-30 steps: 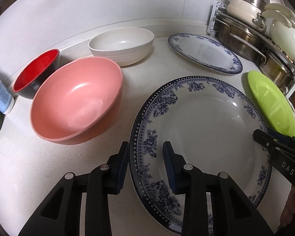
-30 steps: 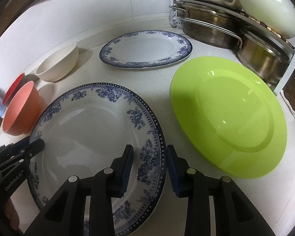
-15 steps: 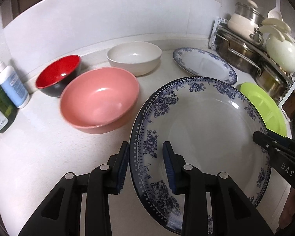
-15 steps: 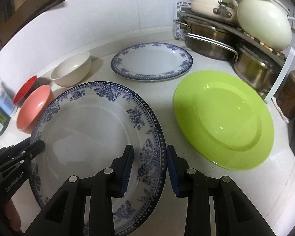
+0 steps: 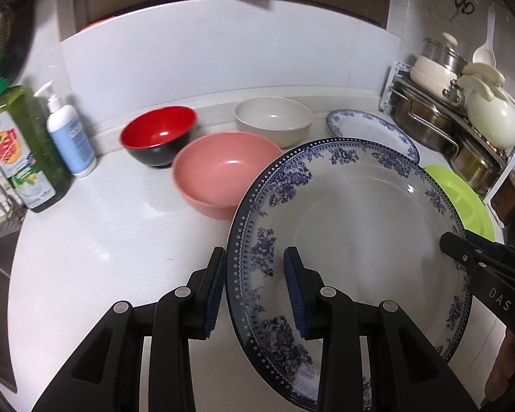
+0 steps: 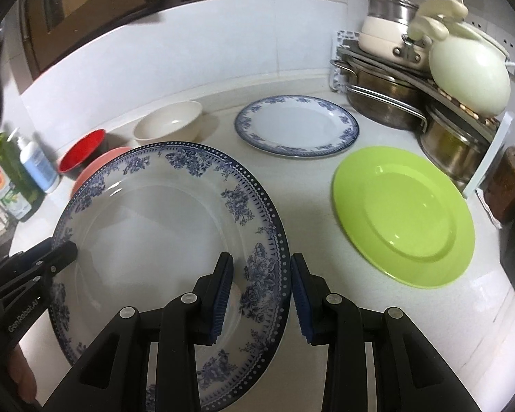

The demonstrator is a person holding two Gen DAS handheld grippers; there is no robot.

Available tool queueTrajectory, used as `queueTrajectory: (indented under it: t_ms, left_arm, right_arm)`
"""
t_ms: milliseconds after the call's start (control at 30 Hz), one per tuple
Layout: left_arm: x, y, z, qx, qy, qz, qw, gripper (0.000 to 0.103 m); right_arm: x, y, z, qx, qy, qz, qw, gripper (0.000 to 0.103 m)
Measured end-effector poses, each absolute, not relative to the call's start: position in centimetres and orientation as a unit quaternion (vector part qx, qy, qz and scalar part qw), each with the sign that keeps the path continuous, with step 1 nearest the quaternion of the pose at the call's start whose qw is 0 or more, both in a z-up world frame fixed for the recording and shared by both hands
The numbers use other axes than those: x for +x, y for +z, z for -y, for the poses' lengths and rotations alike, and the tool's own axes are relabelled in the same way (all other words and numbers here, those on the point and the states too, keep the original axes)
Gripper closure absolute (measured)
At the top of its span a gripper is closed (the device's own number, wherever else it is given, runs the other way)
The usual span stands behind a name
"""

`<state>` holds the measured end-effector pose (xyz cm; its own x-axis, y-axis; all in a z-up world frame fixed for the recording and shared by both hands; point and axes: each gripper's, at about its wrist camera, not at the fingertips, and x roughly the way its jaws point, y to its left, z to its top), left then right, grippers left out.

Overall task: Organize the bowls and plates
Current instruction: 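Lift the blue-and-white plate with both tools and carry it toward the sink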

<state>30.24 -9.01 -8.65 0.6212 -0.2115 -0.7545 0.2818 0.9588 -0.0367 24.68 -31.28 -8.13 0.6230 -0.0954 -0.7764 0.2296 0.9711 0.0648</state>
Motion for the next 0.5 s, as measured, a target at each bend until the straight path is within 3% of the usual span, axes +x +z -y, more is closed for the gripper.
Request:
queueTrajectory:
  t_ms: [500]
  left_arm:
    - [26.9,-7.3,2.3,0.017,-0.083,-0.398,0.913,0.069]
  right_arm:
    - [23.4,-6.6,25.5,0.056,-0.040,-0.414,0.908,0.068]
